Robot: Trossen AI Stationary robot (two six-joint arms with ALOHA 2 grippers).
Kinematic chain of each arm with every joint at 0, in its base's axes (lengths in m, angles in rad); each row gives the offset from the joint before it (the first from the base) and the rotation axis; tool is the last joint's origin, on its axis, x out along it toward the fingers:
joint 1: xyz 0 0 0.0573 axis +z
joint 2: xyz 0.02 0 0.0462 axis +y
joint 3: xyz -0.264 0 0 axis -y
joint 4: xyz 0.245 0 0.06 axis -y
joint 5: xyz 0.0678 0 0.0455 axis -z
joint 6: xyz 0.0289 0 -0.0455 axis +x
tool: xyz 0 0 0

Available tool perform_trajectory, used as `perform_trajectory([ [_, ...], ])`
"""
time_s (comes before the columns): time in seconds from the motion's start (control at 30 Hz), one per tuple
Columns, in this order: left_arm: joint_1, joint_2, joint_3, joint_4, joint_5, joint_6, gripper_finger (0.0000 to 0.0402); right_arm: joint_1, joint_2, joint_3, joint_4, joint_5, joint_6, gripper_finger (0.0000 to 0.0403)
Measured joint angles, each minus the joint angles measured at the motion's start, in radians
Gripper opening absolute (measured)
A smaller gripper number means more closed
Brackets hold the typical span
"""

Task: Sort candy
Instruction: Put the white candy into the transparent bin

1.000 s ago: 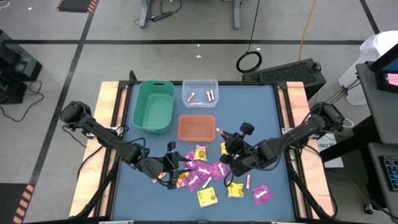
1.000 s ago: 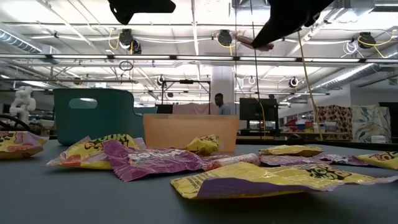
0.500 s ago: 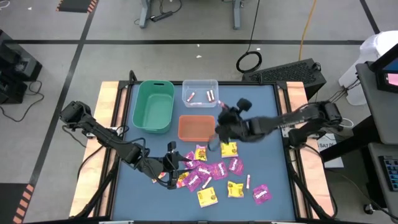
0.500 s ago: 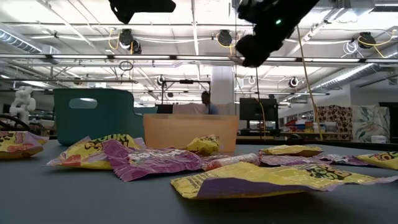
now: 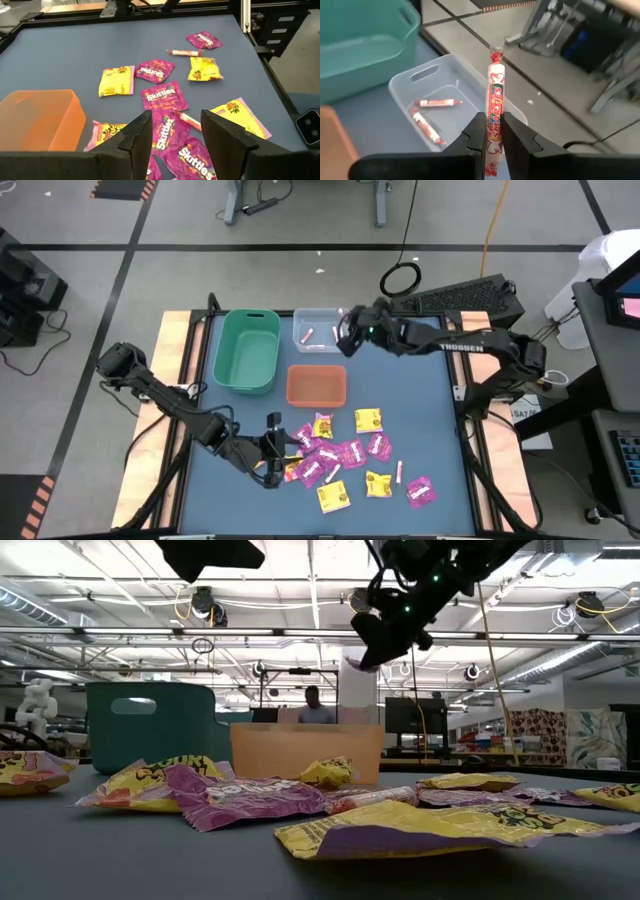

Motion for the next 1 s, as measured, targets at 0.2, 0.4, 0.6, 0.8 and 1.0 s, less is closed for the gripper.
perform_trajectory([
  [0.2, 0.0, 0.0, 0.0, 0.001, 0.0, 0.0, 0.0173, -0.058, 0.099, 0.002, 0.008, -0.037, 0.036, 0.0036],
  [0.4, 0.0, 0.0, 0.0, 0.001, 0.0, 0.0, 0.0173, -0.062, 0.253, 0.001, 0.094, -0.037, 0.012, 0.0037],
  [0.6, 0.0, 0.0, 0.0, 0.001, 0.0, 0.0, 0.0173, -0.063, 0.313, 0.001, 0.183, -0.027, 0.027, 0.0037],
  [0.8, 0.0, 0.0, 0.0, 0.001, 0.0, 0.0, 0.0173, -0.061, 0.313, 0.001, 0.169, 0.018, 0.031, 0.0047],
  [1.0, 0.0, 0.0, 0.0, 0.001, 0.0, -0.005, 0.0173, -0.061, 0.293, -0.001, 0.117, 0.017, 0.041, 0.0119],
])
